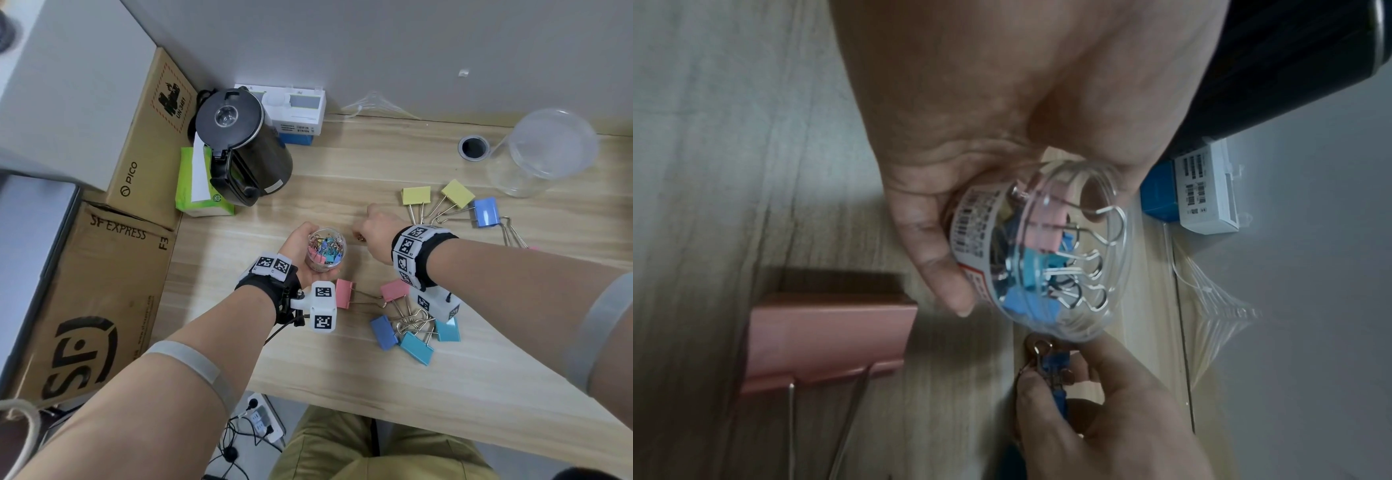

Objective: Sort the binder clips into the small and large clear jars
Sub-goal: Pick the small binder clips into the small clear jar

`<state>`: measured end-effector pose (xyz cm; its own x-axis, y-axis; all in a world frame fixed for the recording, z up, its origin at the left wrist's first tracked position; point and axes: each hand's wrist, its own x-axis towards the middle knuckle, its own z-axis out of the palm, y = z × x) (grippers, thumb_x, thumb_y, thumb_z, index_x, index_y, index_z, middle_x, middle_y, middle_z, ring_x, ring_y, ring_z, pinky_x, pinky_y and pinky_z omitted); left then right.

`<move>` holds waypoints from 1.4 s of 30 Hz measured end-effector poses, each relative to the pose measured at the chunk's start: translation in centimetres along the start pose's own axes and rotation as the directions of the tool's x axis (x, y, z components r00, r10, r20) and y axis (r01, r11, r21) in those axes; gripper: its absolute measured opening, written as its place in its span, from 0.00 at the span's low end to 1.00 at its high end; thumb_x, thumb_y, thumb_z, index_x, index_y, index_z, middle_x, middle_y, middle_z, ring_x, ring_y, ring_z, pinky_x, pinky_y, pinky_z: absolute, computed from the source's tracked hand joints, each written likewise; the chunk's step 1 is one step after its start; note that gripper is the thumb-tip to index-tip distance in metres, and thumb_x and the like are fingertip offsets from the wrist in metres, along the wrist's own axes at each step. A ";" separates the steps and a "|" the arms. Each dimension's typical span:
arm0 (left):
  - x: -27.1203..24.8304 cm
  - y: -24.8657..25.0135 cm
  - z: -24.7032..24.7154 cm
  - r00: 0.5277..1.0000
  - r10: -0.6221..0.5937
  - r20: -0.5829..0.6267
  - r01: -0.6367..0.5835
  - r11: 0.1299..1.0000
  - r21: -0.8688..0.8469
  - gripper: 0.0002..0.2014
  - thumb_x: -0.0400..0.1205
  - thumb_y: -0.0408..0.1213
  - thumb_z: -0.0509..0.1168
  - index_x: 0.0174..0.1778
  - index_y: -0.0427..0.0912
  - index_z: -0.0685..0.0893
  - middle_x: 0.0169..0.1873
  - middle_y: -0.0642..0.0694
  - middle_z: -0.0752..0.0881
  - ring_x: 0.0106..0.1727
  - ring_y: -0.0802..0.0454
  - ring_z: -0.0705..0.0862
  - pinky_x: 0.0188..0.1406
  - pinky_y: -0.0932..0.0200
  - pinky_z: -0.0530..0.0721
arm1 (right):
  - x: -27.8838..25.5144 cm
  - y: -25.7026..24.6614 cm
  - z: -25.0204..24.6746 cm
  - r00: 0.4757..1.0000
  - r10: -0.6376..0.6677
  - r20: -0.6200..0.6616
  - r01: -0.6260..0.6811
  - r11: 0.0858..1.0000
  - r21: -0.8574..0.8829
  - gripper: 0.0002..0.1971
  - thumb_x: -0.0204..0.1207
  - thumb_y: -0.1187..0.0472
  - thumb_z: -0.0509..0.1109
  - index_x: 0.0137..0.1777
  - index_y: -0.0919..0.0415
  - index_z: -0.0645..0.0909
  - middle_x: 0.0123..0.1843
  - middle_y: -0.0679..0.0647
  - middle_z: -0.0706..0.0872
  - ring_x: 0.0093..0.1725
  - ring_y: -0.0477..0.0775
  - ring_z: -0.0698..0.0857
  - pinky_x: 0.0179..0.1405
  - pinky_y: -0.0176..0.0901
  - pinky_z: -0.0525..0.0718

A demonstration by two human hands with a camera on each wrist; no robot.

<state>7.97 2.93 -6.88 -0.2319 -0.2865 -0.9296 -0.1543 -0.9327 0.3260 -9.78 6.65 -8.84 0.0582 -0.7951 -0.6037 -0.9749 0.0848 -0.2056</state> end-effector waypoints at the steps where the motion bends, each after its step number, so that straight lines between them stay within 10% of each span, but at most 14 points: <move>1: 0.0 -0.1 0.0 1.000 -0.002 0.000 0.002 1.000 0.001 0.20 0.83 0.48 0.60 0.52 0.34 0.87 0.45 0.35 0.89 0.49 0.38 0.86 0.36 0.52 0.90 | 0.0 0.0 0.1 1.000 0.004 0.007 -0.004 1.000 0.008 0.21 0.71 0.79 0.65 0.59 0.56 0.78 0.56 0.58 0.69 0.44 0.63 0.83 0.44 0.53 0.88; 19: -0.1 -0.7 0.1 1.000 0.013 -0.024 -0.013 1.000 -0.010 0.19 0.81 0.47 0.62 0.53 0.34 0.87 0.46 0.34 0.89 0.52 0.37 0.85 0.41 0.49 0.88 | -0.2 0.3 1.0 0.998 -0.006 -0.062 0.009 0.999 0.044 0.18 0.72 0.76 0.69 0.58 0.60 0.79 0.54 0.58 0.73 0.46 0.63 0.85 0.38 0.46 0.82; 30: -0.8 -0.8 1.2 0.997 0.044 -0.062 -0.046 0.999 -0.030 0.18 0.84 0.47 0.62 0.56 0.34 0.85 0.46 0.35 0.87 0.45 0.41 0.86 0.44 0.45 0.89 | -3.8 0.2 -3.8 0.965 0.010 -0.260 0.138 0.830 0.541 0.08 0.75 0.62 0.74 0.54 0.56 0.85 0.47 0.49 0.84 0.45 0.51 0.83 0.48 0.38 0.80; 42: -2.9 -1.3 5.2 0.992 0.125 0.009 -0.126 0.990 0.064 0.15 0.90 0.45 0.54 0.59 0.41 0.83 0.48 0.36 0.88 0.45 0.39 0.87 0.39 0.44 0.91 | -7.1 -1.1 -5.1 0.972 -0.104 -0.209 0.191 0.870 0.455 0.11 0.71 0.55 0.79 0.53 0.51 0.89 0.49 0.46 0.86 0.46 0.47 0.84 0.39 0.34 0.77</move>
<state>3.88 6.10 -3.73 -0.2580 -0.3993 -0.8798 -0.1846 -0.8735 0.4505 -10.18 9.14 -0.37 0.1134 -0.9074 -0.4047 -0.7391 0.1952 -0.6447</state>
